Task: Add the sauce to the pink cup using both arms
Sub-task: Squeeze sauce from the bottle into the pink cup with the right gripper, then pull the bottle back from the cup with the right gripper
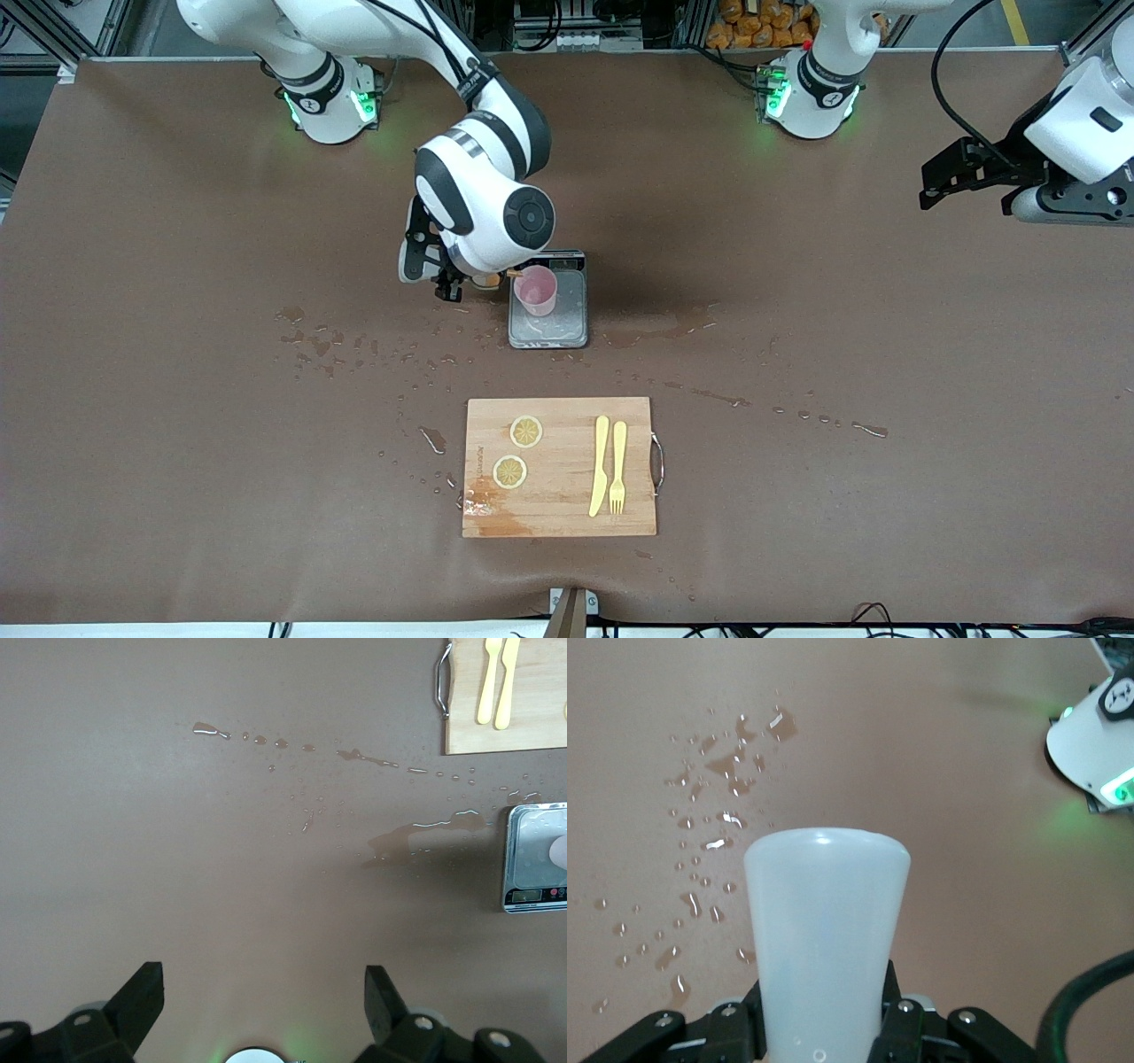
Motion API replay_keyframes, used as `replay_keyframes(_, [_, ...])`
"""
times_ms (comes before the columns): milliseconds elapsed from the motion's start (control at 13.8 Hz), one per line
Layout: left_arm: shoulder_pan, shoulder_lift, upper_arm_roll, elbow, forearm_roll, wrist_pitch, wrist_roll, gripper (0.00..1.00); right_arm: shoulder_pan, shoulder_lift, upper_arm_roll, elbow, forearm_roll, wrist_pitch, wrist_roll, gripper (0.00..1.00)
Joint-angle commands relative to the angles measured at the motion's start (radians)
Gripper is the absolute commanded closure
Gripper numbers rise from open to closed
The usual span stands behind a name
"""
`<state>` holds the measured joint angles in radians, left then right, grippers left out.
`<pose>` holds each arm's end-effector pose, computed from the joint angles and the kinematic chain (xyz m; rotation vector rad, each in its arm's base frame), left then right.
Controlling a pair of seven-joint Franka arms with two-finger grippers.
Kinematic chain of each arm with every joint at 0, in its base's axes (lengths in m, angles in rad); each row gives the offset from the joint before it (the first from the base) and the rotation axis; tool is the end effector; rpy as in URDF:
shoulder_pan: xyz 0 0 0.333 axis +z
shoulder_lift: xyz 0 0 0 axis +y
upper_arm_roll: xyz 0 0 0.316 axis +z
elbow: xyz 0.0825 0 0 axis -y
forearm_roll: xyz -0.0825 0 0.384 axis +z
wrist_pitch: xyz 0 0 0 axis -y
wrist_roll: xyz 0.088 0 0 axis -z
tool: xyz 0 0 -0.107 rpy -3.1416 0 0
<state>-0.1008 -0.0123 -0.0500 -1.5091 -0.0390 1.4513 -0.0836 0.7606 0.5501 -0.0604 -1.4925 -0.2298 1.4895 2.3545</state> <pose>0.5317 -0.0856 0.6498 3.1061 -0.1102 -0.0772 0.4991 0.3937 0.3249 1.7787 -1.8458 0.3140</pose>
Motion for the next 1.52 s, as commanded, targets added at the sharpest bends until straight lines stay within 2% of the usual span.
replay_keyframes(0, [0.003,0.008,0.002,0.017,-0.024,-0.008,-0.013,0.00,0.011,0.040,-0.009,0.064,-0.052,-0.058,0.008,0.53])
replay_keyframes(217, [0.003,0.014,0.002,0.017,-0.024,-0.003,-0.013,0.00,0.014,0.047,-0.010,0.072,-0.053,-0.058,0.008,0.54])
replay_keyframes(289, [0.003,0.014,0.002,0.017,-0.024,-0.003,-0.013,0.00,0.020,0.057,-0.010,0.072,-0.052,-0.058,0.011,0.59])
replay_keyframes(362, [0.003,0.015,0.002,0.017,-0.024,-0.003,-0.013,0.00,0.032,0.062,-0.010,0.072,-0.054,-0.057,0.009,0.69])
replay_keyframes(579, [0.003,0.015,0.002,0.017,-0.024,0.001,-0.013,0.00,0.032,0.064,-0.009,0.072,-0.048,-0.057,0.003,0.78])
replay_keyframes(796, [0.003,0.017,0.002,0.017,-0.024,0.001,-0.013,0.00,0.020,0.048,-0.009,0.071,-0.034,-0.048,-0.033,0.80])
replay_keyframes(1230, [0.003,0.017,0.002,0.017,-0.024,0.003,-0.013,0.00,-0.130,-0.117,-0.009,-0.024,0.122,0.032,-0.221,0.86])
replay_keyframes(1374, [0.003,0.017,0.002,0.017,-0.024,0.003,-0.013,0.00,-0.162,-0.194,-0.009,-0.121,0.136,0.108,-0.263,0.98])
replay_keyframes(1447, [0.003,0.017,0.002,0.017,-0.024,0.003,-0.013,0.00,-0.191,-0.231,-0.010,-0.164,0.183,0.144,-0.296,0.98])
